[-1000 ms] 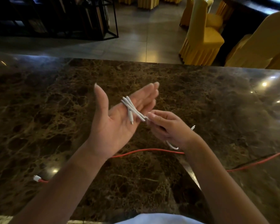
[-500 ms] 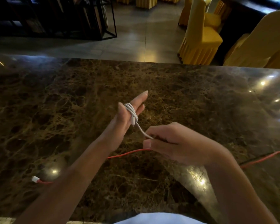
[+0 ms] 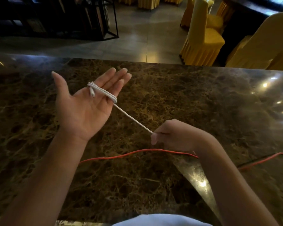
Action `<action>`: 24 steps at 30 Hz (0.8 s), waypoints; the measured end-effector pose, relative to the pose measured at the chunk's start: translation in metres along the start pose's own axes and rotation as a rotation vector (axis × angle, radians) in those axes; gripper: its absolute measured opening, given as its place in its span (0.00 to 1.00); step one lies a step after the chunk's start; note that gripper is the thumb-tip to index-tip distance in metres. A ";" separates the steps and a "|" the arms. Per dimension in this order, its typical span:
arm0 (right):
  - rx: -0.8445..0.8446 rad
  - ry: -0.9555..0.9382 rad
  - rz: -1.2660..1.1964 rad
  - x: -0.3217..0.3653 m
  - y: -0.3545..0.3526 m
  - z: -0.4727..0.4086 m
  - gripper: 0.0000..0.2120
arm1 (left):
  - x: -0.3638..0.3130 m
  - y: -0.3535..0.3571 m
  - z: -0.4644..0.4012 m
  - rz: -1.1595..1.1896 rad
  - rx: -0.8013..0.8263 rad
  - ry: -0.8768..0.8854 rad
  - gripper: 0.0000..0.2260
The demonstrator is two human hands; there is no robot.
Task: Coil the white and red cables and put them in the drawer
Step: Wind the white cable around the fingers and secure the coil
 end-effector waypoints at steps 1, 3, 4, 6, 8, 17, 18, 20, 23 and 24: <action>-0.043 0.004 -0.056 -0.006 0.005 -0.011 0.15 | 0.001 0.007 0.001 0.049 0.055 -0.025 0.52; -0.122 -0.001 -0.193 -0.015 0.015 -0.028 0.13 | 0.006 0.012 0.000 0.052 0.097 -0.047 0.53; -0.133 -0.023 -0.233 -0.018 0.022 -0.034 0.13 | 0.009 0.012 -0.001 0.018 0.087 -0.044 0.54; -0.108 -0.063 -0.287 -0.020 0.032 -0.039 0.15 | 0.010 0.008 -0.002 -0.044 0.062 -0.027 0.55; -0.083 -0.098 -0.347 -0.024 0.035 -0.039 0.16 | 0.006 0.003 -0.004 -0.030 0.058 -0.007 0.55; -0.143 -0.117 -0.344 -0.018 0.016 0.004 0.12 | 0.007 -0.070 -0.019 -0.604 -0.136 -0.092 0.64; -0.145 -0.113 -0.300 -0.014 0.012 0.008 0.11 | 0.011 -0.078 -0.020 -0.616 -0.144 -0.128 0.64; -0.147 -0.111 -0.243 -0.004 0.005 0.014 0.11 | 0.019 -0.088 -0.022 -0.633 -0.160 -0.181 0.65; -0.209 -0.202 -0.194 0.017 -0.012 0.027 0.12 | 0.030 -0.089 -0.026 -0.743 -0.167 -0.210 0.65; -0.223 -0.234 -0.180 0.024 -0.018 0.032 0.12 | 0.036 -0.086 -0.026 -0.795 -0.161 -0.220 0.65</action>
Point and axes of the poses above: each hand's wrist, its own z-axis away from the middle knuckle, its own y-axis out of the palm, x = y × z, the point moved 6 cm from there along -z, towards the middle knuckle, and after that the axes turned 12 degrees about z, right-handed, at the moved point
